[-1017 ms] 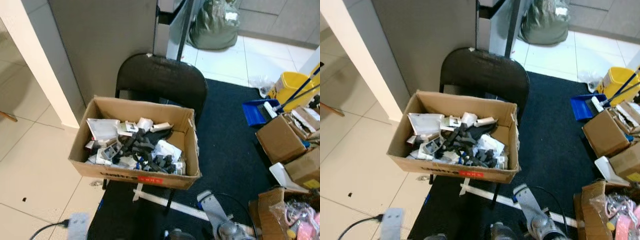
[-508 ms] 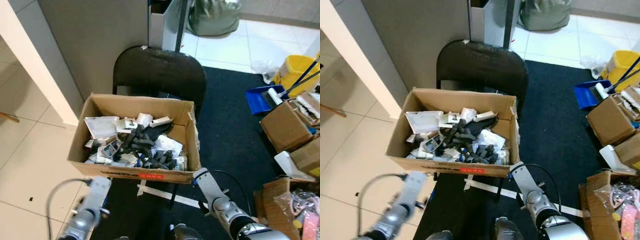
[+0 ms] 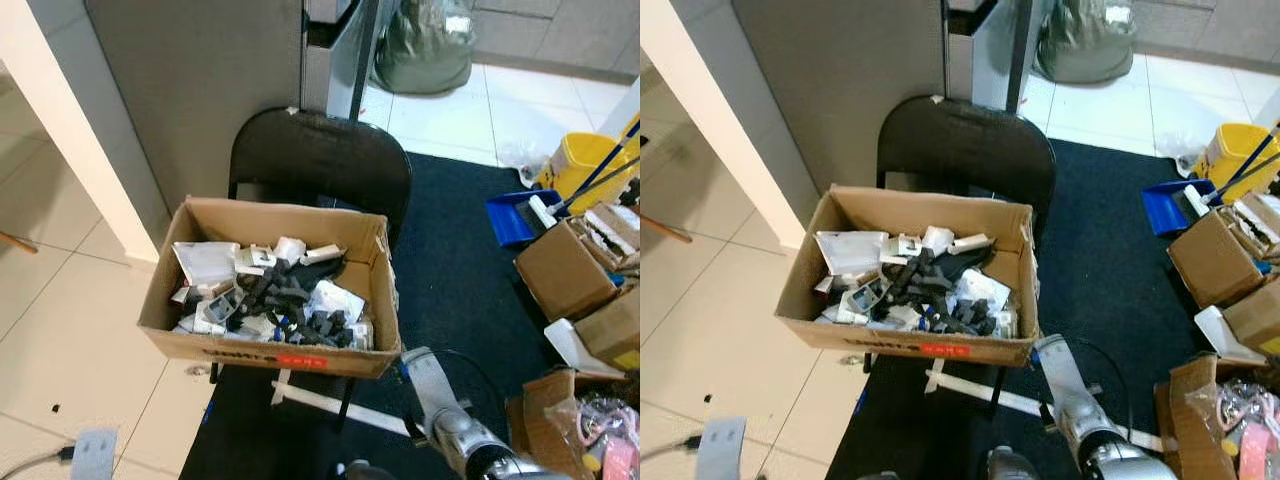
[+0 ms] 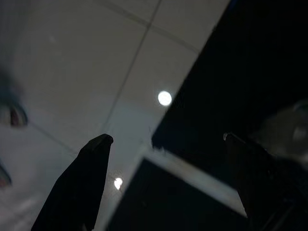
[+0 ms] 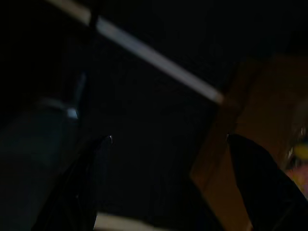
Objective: Picking trash to rubbish bin
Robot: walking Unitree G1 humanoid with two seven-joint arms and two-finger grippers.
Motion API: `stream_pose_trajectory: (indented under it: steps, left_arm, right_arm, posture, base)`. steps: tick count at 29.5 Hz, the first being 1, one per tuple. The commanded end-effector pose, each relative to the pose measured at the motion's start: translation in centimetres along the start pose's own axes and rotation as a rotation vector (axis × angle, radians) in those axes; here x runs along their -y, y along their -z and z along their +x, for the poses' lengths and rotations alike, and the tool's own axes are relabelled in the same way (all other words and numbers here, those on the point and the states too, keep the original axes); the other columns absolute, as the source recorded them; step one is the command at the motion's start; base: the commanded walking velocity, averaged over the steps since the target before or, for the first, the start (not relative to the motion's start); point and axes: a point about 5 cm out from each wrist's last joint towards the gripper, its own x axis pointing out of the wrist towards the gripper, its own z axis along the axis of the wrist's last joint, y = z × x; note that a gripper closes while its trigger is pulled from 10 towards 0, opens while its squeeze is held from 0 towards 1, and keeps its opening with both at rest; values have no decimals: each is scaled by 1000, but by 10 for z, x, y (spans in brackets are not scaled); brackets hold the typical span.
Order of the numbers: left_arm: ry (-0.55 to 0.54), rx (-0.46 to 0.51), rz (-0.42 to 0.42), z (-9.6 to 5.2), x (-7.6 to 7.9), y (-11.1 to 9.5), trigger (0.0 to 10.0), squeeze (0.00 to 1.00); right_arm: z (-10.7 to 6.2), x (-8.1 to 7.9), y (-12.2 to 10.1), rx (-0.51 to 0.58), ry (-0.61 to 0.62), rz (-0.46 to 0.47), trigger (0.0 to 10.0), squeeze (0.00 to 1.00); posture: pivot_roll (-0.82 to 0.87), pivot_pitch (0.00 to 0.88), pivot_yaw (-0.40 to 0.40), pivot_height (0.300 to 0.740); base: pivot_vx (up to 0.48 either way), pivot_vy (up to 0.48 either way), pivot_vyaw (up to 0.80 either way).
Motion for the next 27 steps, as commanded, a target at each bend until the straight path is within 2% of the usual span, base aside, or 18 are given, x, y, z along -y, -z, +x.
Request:
stream_pose_trajectory:
  steps: [1, 8, 12, 19, 27]
  left_arm:
    - [3, -27, -28, -2, 3, 8, 10000, 0]
    - [7, -22, -60, -2, 7, 8, 10000, 0]
    - [9, -4, -110, -1, 8, 2, 10000, 0]
    - [30, -30, -120, 0, 15, 3, 10000, 0]
    - [62, -49, -82, -1, 25, 6, 10000, 0]
  right_arm:
    - [0, -2, 12, -41, -9, -8, 10000, 0]
    - [0, 7, 13, -40, 7, 16, 10000, 0]
    - [0, 14, 14, -34, 20, 1, 10000, 0]
    - [-1, 15, 21, -47, 24, 10, 10000, 0]
    - [-2, 12, 38, -86, 12, 37, 10000, 0]
  posture:
    - [94, 86, -13, 740]
    - [94, 91, -29, 740]
    - [87, 97, -21, 740]
    - [71, 103, -6, 740]
    - [79, 114, -2, 740]
  base:
    - [0, 0, 0]
    - [0, 0, 0]
    - [0, 0, 0]
    - [0, 0, 0]
    - [0, 0, 0]
